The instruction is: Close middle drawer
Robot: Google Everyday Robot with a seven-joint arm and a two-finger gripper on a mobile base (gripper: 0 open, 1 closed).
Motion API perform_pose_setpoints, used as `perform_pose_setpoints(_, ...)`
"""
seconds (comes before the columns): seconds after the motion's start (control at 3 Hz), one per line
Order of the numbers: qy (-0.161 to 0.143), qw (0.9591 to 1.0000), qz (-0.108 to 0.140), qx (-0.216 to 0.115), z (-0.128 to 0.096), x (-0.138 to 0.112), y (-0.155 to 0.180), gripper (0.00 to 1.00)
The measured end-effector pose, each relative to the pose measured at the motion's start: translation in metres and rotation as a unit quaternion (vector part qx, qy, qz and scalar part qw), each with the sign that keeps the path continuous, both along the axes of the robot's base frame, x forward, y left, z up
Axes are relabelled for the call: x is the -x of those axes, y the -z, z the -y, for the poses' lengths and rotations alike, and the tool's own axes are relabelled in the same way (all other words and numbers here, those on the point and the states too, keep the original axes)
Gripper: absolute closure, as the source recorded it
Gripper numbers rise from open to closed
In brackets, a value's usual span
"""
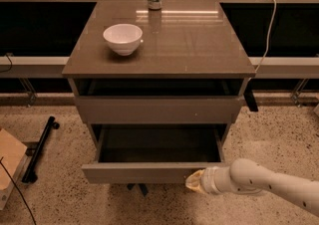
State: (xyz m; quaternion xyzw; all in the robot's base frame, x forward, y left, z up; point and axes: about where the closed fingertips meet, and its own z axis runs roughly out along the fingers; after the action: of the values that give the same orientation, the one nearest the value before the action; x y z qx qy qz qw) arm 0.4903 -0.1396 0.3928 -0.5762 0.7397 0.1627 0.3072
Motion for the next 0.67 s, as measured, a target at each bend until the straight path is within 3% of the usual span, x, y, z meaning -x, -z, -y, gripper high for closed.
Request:
perform_pose_setpoints(0.33, 0.0, 0.9994, 0.031, -0.012, -0.007, -0.023, 0.001, 1.0)
perform_pose_setpoints(0.67, -0.004, 0.9985, 0.053, -0.016, -0.014, -0.042, -0.003, 0.86)
